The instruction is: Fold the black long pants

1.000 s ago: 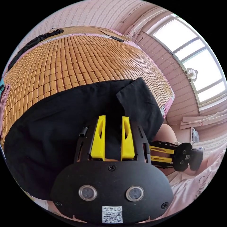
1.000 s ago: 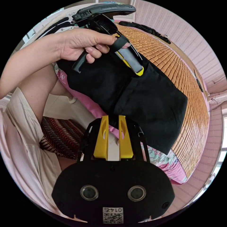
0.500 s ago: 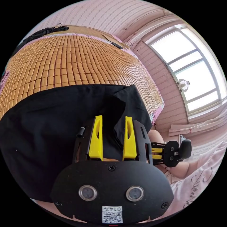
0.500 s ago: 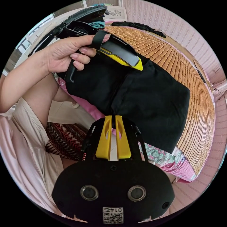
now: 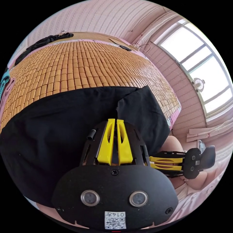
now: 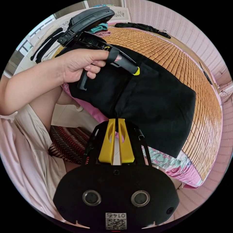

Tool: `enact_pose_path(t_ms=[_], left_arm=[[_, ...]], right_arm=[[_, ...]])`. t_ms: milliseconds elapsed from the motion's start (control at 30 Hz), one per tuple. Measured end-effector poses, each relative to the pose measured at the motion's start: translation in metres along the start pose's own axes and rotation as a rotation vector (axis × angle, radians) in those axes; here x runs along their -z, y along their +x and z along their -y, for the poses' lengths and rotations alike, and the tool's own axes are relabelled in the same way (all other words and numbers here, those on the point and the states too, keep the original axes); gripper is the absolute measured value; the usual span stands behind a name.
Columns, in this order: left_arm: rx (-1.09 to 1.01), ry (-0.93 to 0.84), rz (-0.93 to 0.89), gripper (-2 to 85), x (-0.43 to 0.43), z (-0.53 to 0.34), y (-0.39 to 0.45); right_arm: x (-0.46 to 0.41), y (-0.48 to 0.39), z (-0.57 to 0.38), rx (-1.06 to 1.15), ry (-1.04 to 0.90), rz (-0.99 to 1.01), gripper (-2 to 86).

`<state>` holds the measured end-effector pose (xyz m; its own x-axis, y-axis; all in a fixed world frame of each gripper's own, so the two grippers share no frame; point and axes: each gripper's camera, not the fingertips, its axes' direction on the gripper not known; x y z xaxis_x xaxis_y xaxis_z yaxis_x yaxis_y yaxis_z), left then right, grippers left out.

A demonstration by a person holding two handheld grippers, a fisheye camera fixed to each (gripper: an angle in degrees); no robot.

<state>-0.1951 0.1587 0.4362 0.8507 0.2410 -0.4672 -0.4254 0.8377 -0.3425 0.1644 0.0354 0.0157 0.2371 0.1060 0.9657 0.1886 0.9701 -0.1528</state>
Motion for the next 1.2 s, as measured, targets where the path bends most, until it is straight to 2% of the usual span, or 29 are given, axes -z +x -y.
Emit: enact_pose_path(t_ms=[133,400,533,767,833,933,1000,1067,1200], left_arm=[[-0.037,0.031,-0.035,-0.8,0.019,-0.008,0.005],[-0.132,0.149,-0.070,-1.0,0.075,-0.016,0.015],[-0.120,0.216,-0.058,-1.0,0.113,-0.028,0.001],[-0.080,0.359,0.121,-0.8,0.236,-0.067,-0.061],[-0.043,0.381,0.251,-0.4,0.284,-0.084,-0.095],[0.068,0.325,0.463,2.1,0.311,-0.107,-0.152],[0.194,0.223,0.555,5.8,0.304,-0.126,-0.197],[0.283,0.166,0.514,6.5,0.298,-0.151,-0.224],[0.279,0.230,0.422,6.6,0.290,-0.208,-0.216]], right_arm=[[0.015,0.011,-0.006,-0.014,0.004,0.054,0.4],[0.087,0.041,-0.023,-0.117,0.194,0.233,0.4],[0.111,0.042,-0.013,-0.088,0.257,0.327,0.4],[0.158,-0.025,0.089,0.274,0.386,0.539,0.8],[0.161,-0.056,0.128,0.359,0.422,0.578,1.2],[0.126,-0.111,0.200,0.408,0.355,0.640,2.7],[0.072,-0.144,0.236,0.390,0.211,0.633,5.4],[0.052,-0.153,0.238,0.377,0.144,0.600,6.0],[0.058,-0.125,0.195,0.366,0.155,0.472,7.8]])
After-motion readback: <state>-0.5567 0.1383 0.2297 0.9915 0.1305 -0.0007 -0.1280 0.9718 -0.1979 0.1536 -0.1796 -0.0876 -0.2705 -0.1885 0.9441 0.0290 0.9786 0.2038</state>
